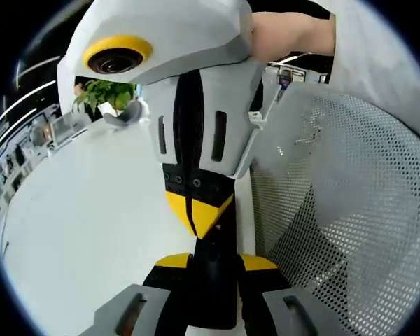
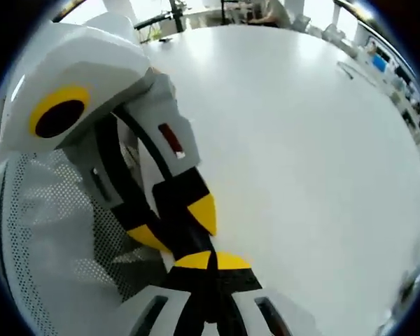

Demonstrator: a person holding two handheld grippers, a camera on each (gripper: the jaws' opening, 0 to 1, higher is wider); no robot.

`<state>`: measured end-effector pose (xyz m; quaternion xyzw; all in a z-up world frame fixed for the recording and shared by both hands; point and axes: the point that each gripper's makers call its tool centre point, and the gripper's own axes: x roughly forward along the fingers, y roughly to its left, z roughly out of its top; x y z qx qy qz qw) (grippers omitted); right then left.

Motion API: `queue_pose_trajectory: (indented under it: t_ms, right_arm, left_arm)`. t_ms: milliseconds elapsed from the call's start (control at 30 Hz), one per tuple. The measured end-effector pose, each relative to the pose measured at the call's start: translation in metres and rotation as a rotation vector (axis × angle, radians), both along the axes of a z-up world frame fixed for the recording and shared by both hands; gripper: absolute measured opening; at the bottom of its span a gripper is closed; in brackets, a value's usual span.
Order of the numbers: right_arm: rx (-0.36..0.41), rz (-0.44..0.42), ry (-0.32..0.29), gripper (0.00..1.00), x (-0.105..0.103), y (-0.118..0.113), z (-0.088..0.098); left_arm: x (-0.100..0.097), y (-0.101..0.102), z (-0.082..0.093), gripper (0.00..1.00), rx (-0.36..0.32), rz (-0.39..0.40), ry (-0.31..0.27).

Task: Press the specified remote control buttons in sequence, fully releasing each button before pressing the next.

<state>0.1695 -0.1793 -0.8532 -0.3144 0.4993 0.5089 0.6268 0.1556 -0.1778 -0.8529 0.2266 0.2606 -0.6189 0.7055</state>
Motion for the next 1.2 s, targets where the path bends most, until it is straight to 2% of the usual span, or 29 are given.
queue_pose_trajectory:
  t_ms: [67, 100, 167, 233, 267, 300, 467, 567, 633, 933, 1200]
  right_arm:
    - [0.038, 0.003, -0.01, 0.0, 0.001, 0.0, 0.001]
    - [0.077, -0.023, -0.012, 0.0, 0.001, 0.001, 0.001]
    - [0.137, -0.013, -0.035, 0.0, 0.001, 0.001, 0.002]
    - [0.202, -0.062, -0.046, 0.0, 0.001, 0.0, 0.004]
    - [0.228, -0.049, -0.066, 0.0, 0.0, 0.0, 0.005]
    - [0.231, -0.051, -0.085, 0.0, 0.001, -0.001, 0.005]
    - [0.281, -0.01, -0.099, 0.0, -0.017, 0.007, 0.015]
    - [0.248, 0.031, -0.092, 0.0, -0.025, 0.008, 0.009]
    - [0.242, 0.051, -0.168, 0.0, -0.016, 0.008, 0.01]
    - [0.185, 0.134, -0.197, 0.0, -0.018, 0.011, 0.008]
    - [0.142, 0.146, -0.196, 0.0, -0.013, 0.013, 0.006]
  left_arm:
    - [0.0, 0.0, 0.0, 0.25, 0.0, 0.0, 0.0]
    - [0.0, 0.0, 0.0, 0.25, 0.0, 0.0, 0.0]
    - [0.0, 0.0, 0.0, 0.25, 0.0, 0.0, 0.0]
    - [0.0, 0.0, 0.0, 0.25, 0.0, 0.0, 0.0]
    - [0.0, 0.0, 0.0, 0.25, 0.0, 0.0, 0.0]
    - [0.0, 0.0, 0.0, 0.25, 0.0, 0.0, 0.0]
    - [0.0, 0.0, 0.0, 0.25, -0.001, -0.001, 0.0]
    - [0.0, 0.0, 0.0, 0.25, -0.002, -0.001, 0.0]
    - [0.0, 0.0, 0.0, 0.25, -0.002, -0.001, 0.0]
    - [-0.001, 0.0, 0.0, 0.25, -0.001, -0.002, 0.0]
    - [-0.001, 0.0, 0.0, 0.25, -0.001, -0.001, 0.001]
